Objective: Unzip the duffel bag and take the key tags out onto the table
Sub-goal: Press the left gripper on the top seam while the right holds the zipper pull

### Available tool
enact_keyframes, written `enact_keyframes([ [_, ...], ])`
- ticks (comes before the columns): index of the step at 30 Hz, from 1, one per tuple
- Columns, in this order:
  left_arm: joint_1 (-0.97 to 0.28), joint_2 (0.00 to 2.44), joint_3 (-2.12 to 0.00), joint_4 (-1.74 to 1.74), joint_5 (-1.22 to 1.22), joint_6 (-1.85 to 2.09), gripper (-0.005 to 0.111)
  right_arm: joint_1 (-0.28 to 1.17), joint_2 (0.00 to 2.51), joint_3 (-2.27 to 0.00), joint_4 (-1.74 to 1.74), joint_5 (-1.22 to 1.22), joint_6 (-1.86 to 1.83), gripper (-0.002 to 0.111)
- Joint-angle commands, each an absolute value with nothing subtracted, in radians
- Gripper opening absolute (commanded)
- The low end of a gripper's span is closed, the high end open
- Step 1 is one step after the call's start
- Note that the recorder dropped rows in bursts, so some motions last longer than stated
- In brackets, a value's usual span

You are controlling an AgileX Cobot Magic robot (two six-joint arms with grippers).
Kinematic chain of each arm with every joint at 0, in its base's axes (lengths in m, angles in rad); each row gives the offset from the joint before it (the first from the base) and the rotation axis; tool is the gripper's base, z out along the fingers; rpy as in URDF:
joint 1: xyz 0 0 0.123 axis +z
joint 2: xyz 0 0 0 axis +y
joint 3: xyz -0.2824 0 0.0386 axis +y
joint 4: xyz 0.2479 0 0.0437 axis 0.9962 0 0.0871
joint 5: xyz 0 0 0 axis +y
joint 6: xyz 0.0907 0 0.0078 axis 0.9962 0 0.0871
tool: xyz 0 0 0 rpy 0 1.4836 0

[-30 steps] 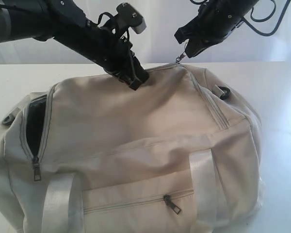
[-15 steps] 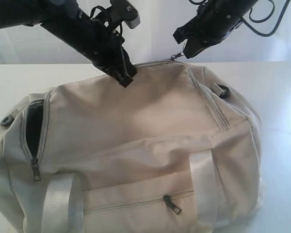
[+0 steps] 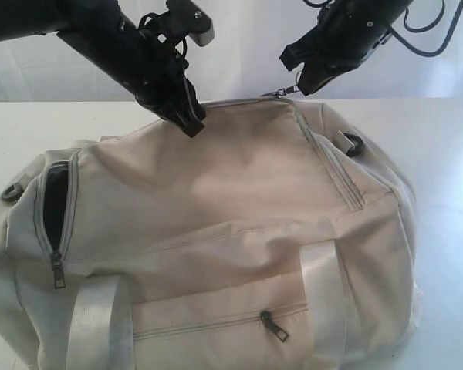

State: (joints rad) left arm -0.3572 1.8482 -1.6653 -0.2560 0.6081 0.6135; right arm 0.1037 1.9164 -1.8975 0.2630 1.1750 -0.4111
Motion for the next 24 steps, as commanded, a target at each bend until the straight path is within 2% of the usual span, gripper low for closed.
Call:
enact_keyframes([
  [1,-0.317,1.826,-1.665,-0.201,0.673,0.599,0.0,0.088,1.895,-1.894,0.132,1.18,-0.384,0.0],
  [24,-0.302,1.785,-1.665,-0.222,0.717,0.597,0.0,0.086,1.895,-1.892,0.141,1.221,-0.361,0.0],
])
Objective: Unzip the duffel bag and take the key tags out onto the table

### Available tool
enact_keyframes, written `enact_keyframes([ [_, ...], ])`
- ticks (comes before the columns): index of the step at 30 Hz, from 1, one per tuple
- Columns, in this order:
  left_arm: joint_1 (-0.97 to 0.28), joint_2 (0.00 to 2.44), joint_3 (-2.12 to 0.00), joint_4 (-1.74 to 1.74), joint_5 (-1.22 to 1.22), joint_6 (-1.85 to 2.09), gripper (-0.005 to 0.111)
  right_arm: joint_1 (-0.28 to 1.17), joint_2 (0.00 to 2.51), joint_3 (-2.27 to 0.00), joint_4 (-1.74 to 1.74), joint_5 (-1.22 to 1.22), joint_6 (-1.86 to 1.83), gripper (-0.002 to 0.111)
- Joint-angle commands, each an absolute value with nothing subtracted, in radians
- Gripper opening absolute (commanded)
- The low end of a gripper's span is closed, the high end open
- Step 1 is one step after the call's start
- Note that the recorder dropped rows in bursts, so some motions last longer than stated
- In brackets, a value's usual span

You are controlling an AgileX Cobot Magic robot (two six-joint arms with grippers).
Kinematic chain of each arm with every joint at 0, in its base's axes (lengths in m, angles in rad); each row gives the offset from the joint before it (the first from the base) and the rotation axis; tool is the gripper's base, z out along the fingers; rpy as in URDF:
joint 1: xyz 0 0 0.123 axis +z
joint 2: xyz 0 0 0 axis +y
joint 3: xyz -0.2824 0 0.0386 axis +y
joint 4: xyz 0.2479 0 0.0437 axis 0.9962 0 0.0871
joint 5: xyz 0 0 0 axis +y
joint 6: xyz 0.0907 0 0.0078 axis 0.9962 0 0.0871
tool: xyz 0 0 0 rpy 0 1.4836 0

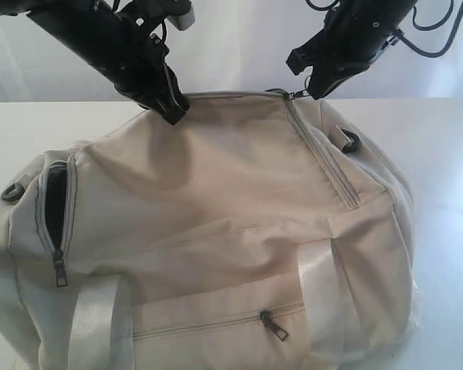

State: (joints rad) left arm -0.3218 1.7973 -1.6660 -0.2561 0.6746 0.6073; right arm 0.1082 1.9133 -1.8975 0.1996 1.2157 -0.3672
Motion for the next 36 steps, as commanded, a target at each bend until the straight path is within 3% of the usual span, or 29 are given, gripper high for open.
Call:
enact_keyframes([
  [1,-0.302,1.785,-1.665,-0.222,0.719,0.597,0.0,0.086,1.894,-1.892,0.141,1.221,-0.359,0.0],
  [16,-0.302,1.769,-1.665,-0.222,0.786,0.599,0.0,0.086,1.726,-1.589,0.189,1.149,-0.361,0.0],
  [25,-0.302,1.687,-1.665,-0.292,0.776,0.628,0.0,0.086,1.719,-1.58,0.363,1.094,-0.421,0.0],
  [36,-0.302,1.652,-1.665,-0.292,0.813,0.628,0.0,0.086,1.696,-1.58,0.339,1.163,-0.425,0.0],
])
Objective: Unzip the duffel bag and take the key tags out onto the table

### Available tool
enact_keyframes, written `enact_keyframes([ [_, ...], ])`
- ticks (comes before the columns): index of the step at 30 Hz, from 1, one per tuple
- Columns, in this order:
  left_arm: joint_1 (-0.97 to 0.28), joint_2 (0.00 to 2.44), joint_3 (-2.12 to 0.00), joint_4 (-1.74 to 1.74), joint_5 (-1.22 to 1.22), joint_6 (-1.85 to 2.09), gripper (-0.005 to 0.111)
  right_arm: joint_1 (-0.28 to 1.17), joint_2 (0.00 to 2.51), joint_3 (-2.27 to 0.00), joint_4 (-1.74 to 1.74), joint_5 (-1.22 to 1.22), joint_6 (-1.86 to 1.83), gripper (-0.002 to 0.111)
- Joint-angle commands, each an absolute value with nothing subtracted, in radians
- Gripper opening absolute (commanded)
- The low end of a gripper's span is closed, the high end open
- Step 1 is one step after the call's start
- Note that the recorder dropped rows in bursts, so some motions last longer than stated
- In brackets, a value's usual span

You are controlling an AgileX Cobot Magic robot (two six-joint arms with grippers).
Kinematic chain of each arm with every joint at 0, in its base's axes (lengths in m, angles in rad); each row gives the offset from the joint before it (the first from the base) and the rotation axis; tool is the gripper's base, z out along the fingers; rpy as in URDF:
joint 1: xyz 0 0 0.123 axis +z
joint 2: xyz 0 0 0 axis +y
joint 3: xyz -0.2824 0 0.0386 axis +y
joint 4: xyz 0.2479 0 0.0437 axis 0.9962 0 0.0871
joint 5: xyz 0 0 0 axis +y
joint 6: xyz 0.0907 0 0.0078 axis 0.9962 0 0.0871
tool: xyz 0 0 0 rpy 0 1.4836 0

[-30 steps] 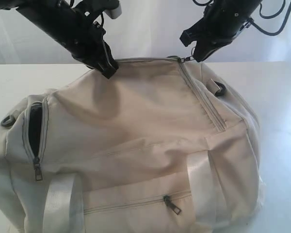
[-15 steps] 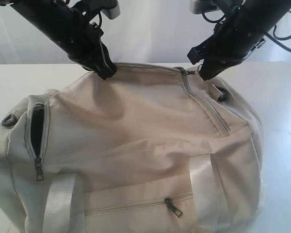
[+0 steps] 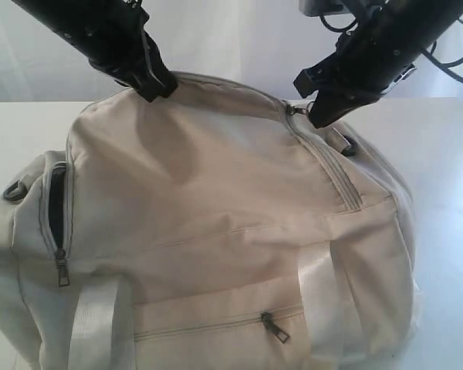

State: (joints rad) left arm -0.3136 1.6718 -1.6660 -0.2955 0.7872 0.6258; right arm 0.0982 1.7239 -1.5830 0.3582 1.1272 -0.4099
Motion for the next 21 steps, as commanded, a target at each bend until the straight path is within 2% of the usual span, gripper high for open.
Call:
enact_keyframes([
  [1,-0.302,1.652,-1.665,-0.292,0.813,0.628,0.0,0.086,1.687,-1.58,0.339,1.164,-0.425,0.0],
  [14,-0.302,1.652,-1.665,-0.292,0.818,0.624,0.0,0.086,1.611,-1.575,0.339,1.221,-0.415,0.0],
  [21,-0.302,1.652,-1.665,-0.292,0.809,0.624,0.0,0.086,1.563,-1.459,0.339,1.204,-0.415,0.0],
])
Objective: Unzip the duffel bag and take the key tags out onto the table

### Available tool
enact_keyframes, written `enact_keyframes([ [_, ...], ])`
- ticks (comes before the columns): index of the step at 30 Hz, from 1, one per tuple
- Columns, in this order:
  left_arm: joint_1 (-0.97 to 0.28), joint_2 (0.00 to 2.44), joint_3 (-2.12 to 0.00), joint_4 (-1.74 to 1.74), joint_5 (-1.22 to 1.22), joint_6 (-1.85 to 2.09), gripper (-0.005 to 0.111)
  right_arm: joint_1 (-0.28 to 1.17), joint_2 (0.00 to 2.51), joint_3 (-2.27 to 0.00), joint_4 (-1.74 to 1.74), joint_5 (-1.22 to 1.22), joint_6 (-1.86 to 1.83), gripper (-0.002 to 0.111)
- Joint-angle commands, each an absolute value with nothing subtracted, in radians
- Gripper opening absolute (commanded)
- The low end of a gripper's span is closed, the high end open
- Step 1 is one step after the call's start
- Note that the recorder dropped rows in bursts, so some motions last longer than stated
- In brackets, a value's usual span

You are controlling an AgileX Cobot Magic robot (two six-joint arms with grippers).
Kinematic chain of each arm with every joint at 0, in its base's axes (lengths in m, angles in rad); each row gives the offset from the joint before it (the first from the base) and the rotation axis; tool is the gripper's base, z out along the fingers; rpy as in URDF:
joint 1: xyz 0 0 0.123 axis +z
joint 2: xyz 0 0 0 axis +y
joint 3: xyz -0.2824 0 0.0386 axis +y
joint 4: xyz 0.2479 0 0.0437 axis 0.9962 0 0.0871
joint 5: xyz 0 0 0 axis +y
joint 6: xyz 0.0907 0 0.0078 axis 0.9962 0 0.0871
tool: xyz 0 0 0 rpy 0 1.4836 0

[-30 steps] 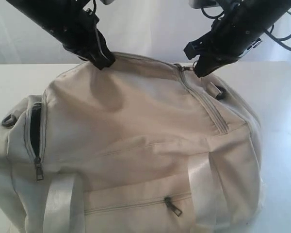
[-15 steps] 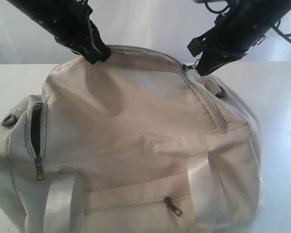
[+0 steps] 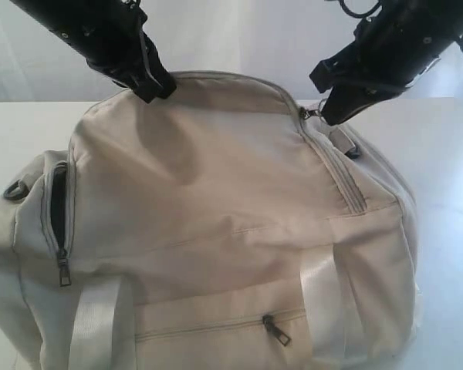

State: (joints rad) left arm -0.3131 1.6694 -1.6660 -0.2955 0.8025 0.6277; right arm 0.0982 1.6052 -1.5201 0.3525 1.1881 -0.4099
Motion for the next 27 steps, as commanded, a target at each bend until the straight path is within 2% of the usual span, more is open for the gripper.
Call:
enact_keyframes([
  [1,-0.302,1.652,-1.665,-0.292,0.807,0.619,0.0,0.086,1.553,-1.44,0.339,1.196,-0.415,0.0],
  [18,-0.302,1.652,-1.665,-0.283,0.782,0.581,0.0,0.086,1.363,-1.32,0.342,1.175,-0.415,0.0],
  [27,-0.302,1.652,-1.665,-0.281,0.78,0.577,0.0,0.086,1.228,-1.128,0.345,1.175,-0.407,0.0],
])
